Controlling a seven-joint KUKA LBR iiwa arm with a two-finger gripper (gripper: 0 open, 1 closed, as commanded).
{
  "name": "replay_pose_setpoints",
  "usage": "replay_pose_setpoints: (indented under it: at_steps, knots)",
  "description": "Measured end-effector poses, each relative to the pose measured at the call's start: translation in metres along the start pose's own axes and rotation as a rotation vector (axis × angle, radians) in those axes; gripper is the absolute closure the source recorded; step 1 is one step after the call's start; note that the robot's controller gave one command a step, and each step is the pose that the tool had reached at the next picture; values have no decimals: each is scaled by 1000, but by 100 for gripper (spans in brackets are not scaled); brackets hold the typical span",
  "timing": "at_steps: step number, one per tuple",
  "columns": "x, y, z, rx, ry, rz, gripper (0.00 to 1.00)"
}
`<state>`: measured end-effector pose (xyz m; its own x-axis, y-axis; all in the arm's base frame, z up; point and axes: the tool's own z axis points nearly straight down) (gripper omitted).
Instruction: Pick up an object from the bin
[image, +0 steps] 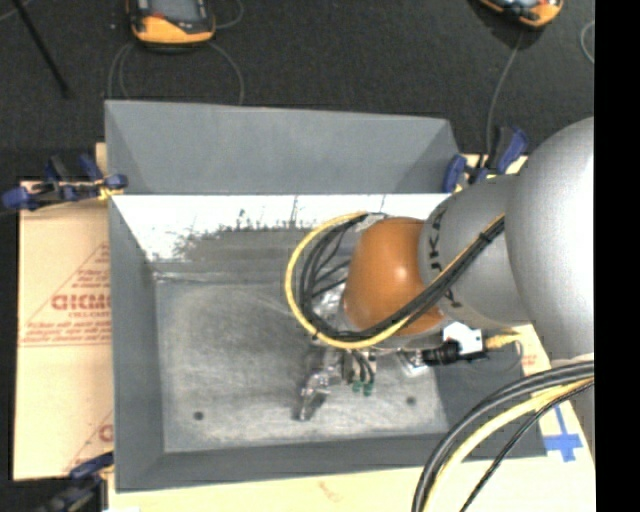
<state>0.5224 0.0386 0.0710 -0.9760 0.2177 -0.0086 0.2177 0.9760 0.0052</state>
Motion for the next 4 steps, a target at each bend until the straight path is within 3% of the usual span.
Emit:
replay_pose_setpoints:
  at_steps: [1, 2, 3, 4]
  knots:
    - [-2, 1, -3, 1, 3, -1, 0]
    - [-1, -11, -4, 5, -10, -514, 0]
    - [5, 6, -3, 5, -8, -754, 0]
    - [2, 6, -5, 2, 0, -749, 0]
